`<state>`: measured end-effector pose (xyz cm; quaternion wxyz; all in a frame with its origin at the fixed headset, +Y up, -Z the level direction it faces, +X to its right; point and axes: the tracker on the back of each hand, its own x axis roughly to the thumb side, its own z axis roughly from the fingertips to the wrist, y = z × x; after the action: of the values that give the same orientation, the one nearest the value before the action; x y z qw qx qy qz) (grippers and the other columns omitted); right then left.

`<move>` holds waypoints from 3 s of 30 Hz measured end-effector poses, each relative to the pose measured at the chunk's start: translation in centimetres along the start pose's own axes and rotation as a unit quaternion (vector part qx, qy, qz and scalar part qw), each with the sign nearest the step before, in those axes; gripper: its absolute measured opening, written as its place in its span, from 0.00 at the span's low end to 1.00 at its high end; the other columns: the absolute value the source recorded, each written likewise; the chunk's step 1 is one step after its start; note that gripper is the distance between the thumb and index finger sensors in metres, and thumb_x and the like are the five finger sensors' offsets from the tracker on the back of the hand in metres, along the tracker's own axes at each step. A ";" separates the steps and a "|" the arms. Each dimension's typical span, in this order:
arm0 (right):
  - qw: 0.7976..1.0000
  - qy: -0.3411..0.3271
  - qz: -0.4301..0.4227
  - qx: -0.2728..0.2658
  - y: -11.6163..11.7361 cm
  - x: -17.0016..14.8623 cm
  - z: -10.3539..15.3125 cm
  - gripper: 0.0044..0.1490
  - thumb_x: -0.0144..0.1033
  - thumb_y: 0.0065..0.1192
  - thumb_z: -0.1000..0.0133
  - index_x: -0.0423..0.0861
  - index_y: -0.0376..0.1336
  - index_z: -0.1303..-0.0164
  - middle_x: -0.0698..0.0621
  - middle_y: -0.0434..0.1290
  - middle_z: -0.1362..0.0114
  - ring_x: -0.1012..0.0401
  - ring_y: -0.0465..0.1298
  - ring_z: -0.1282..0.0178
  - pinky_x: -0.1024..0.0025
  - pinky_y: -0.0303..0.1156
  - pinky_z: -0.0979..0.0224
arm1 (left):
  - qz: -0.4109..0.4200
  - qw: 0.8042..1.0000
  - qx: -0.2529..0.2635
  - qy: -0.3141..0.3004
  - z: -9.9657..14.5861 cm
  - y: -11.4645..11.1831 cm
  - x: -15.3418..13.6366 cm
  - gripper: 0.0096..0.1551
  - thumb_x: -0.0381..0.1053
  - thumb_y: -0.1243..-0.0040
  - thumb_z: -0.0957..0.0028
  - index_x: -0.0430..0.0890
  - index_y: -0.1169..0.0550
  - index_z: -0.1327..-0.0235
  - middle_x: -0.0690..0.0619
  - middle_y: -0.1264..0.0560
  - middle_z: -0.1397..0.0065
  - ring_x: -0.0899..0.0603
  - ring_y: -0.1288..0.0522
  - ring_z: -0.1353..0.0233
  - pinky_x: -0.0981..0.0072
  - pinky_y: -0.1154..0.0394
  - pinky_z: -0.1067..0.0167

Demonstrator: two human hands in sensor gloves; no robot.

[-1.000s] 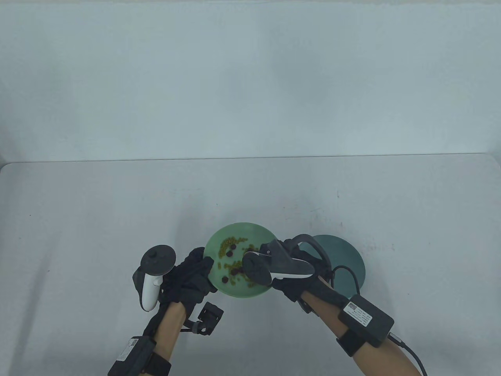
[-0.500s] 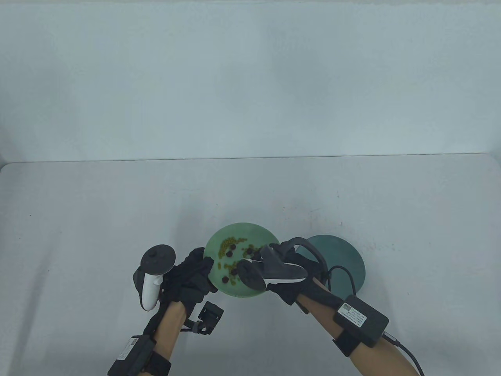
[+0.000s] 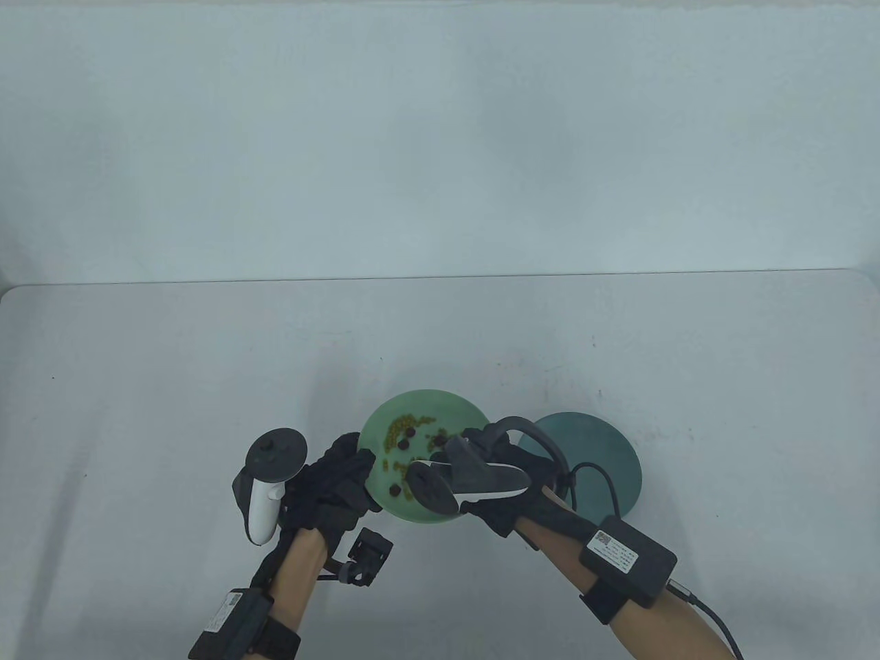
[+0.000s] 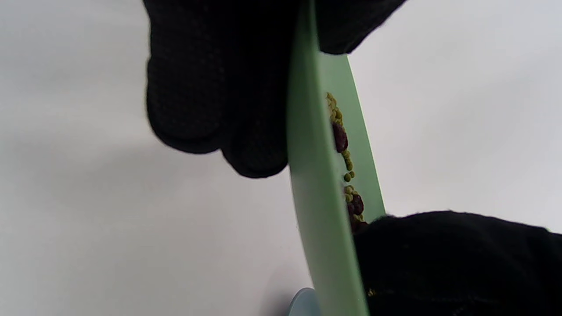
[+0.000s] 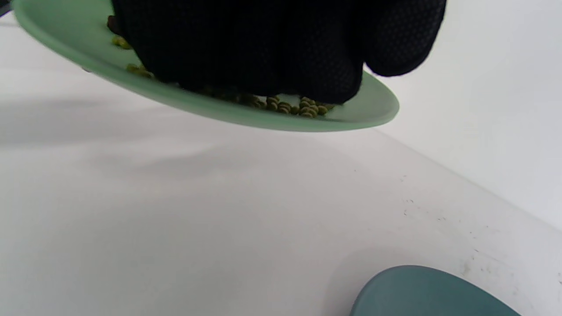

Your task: Pick cranberries with hand pinch into plate

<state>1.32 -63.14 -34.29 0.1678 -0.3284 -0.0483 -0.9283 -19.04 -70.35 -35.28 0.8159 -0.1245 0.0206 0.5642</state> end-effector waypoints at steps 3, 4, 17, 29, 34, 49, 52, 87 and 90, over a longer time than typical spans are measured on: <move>1.000 -0.003 -0.010 0.013 0.1 -0.1 -0.2 0.32 0.54 0.63 0.43 0.49 0.67 0.32 0.55 0.77 0.39 0.59 0.80 0.42 0.48 0.74 0.29 | -0.002 1.000 -0.001 -0.001 0.0 0.0 0.0 0.31 0.43 0.49 0.36 0.30 0.37 0.24 0.39 0.24 0.36 0.45 0.11 0.50 0.61 0.12 0.51; 1.000 -0.004 -0.010 0.015 0.0 -0.1 -0.2 0.32 0.54 0.63 0.43 0.50 0.67 0.32 0.55 0.77 0.39 0.59 0.80 0.41 0.48 0.74 0.29 | -0.003 1.000 0.000 -0.001 0.0 0.1 0.0 0.31 0.43 0.48 0.36 0.30 0.37 0.24 0.39 0.24 0.36 0.45 0.11 0.50 0.61 0.12 0.51; 1.000 -0.023 -0.010 0.015 0.3 0.1 -0.6 0.34 0.56 0.64 0.44 0.48 0.67 0.33 0.55 0.77 0.42 0.60 0.79 0.44 0.51 0.74 0.30 | 0.004 1.000 -0.004 -0.001 0.0 0.1 -0.1 0.31 0.43 0.48 0.36 0.30 0.37 0.24 0.39 0.24 0.36 0.44 0.11 0.51 0.61 0.12 0.51; 0.999 -0.035 -0.009 0.000 0.4 0.3 -0.7 0.35 0.57 0.63 0.45 0.47 0.68 0.34 0.54 0.77 0.44 0.60 0.79 0.45 0.51 0.74 0.30 | 0.006 1.000 -0.004 0.002 -0.1 0.4 -0.2 0.31 0.43 0.48 0.36 0.30 0.36 0.25 0.38 0.24 0.36 0.44 0.10 0.52 0.61 0.12 0.53; 0.999 -0.038 -0.008 -0.004 0.5 0.3 -0.8 0.35 0.58 0.64 0.45 0.46 0.69 0.35 0.54 0.77 0.45 0.61 0.79 0.46 0.52 0.75 0.30 | 0.004 1.000 -0.006 0.001 -0.2 0.4 -0.2 0.31 0.43 0.48 0.36 0.30 0.36 0.25 0.38 0.24 0.36 0.44 0.10 0.52 0.61 0.12 0.53; 0.999 -0.037 -0.023 -0.017 0.4 -0.2 -0.7 0.36 0.58 0.64 0.46 0.46 0.69 0.35 0.54 0.77 0.45 0.61 0.79 0.46 0.52 0.75 0.31 | 0.008 1.000 -0.007 0.002 -0.1 0.5 -0.2 0.31 0.43 0.48 0.36 0.31 0.36 0.25 0.39 0.23 0.36 0.45 0.10 0.51 0.62 0.12 0.52; 0.999 -0.035 -0.021 -0.015 0.4 -0.3 -0.7 0.35 0.58 0.64 0.45 0.46 0.69 0.35 0.54 0.77 0.45 0.61 0.80 0.46 0.52 0.75 0.31 | 0.006 1.000 -0.009 0.003 -0.2 0.3 -0.2 0.31 0.43 0.48 0.36 0.31 0.36 0.24 0.40 0.23 0.36 0.45 0.10 0.51 0.62 0.12 0.52; 0.988 0.124 -0.096 0.005 2.0 -12.2 2.9 0.35 0.58 0.64 0.45 0.47 0.69 0.35 0.54 0.78 0.45 0.61 0.80 0.46 0.52 0.75 0.31 | -0.022 1.000 0.010 0.015 -0.1 0.3 -0.3 0.31 0.43 0.48 0.36 0.31 0.36 0.24 0.40 0.23 0.36 0.46 0.10 0.51 0.63 0.12 0.52; 0.983 0.146 -0.108 0.025 4.0 -13.4 2.9 0.35 0.58 0.64 0.45 0.47 0.69 0.35 0.54 0.78 0.45 0.61 0.80 0.46 0.52 0.75 0.31 | -0.020 1.000 0.012 0.014 0.0 0.5 -0.3 0.31 0.43 0.48 0.36 0.31 0.36 0.24 0.40 0.23 0.36 0.46 0.10 0.51 0.63 0.12 0.52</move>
<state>14.15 -62.54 -40.45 0.0797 -0.1779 -0.0817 -0.9774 -19.59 -70.49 -35.31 0.8283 -0.1232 0.0366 0.5453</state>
